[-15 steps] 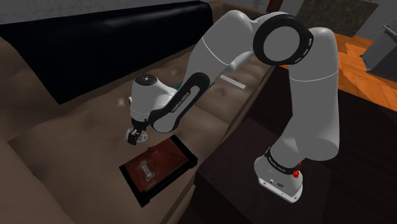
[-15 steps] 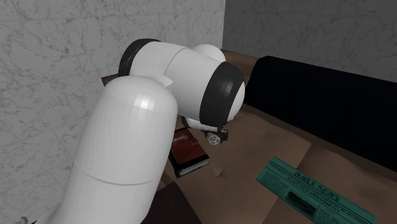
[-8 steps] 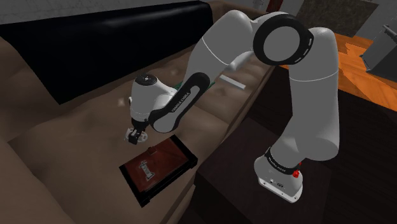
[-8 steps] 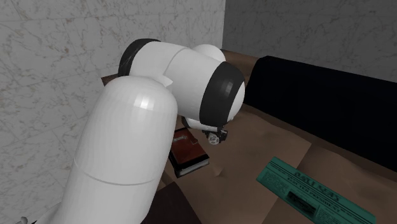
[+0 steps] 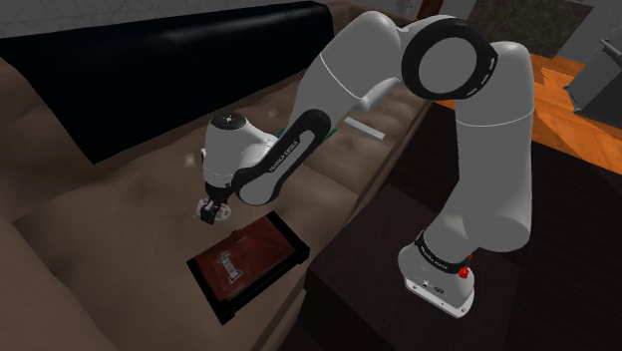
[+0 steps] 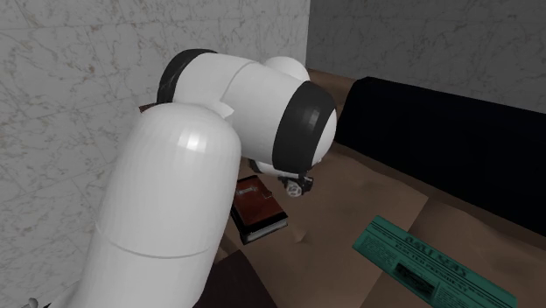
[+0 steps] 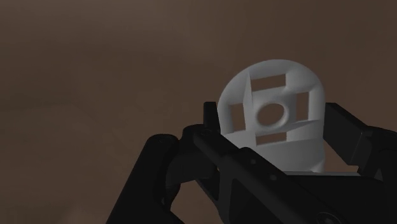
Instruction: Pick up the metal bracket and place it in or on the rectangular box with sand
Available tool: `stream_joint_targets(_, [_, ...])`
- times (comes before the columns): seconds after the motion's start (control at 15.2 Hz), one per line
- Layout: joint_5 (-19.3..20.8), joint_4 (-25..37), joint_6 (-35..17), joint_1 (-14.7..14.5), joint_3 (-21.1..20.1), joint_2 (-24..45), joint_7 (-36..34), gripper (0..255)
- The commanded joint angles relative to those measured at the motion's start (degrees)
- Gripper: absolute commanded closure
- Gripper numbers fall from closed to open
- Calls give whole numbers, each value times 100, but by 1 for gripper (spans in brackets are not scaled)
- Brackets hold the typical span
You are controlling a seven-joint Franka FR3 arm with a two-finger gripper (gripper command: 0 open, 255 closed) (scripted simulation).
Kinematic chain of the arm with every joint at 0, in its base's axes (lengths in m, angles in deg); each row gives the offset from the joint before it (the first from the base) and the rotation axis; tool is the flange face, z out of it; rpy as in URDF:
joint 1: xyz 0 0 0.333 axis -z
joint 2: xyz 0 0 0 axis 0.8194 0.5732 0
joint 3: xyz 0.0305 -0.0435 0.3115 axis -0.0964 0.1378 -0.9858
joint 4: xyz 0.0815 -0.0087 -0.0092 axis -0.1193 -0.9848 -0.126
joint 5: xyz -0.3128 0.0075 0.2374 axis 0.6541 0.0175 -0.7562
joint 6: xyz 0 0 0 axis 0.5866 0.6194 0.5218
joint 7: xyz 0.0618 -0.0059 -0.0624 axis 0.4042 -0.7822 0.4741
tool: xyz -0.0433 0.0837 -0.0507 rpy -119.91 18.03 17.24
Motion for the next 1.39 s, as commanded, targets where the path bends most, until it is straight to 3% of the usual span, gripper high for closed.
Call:
stream_joint_targets(0.0, [-52, -31, 100, 47, -59, -129, 36, 255])
stream_joint_targets(1.32, [-679, -11, 1261, 428, -556, -1295, 454, 255])
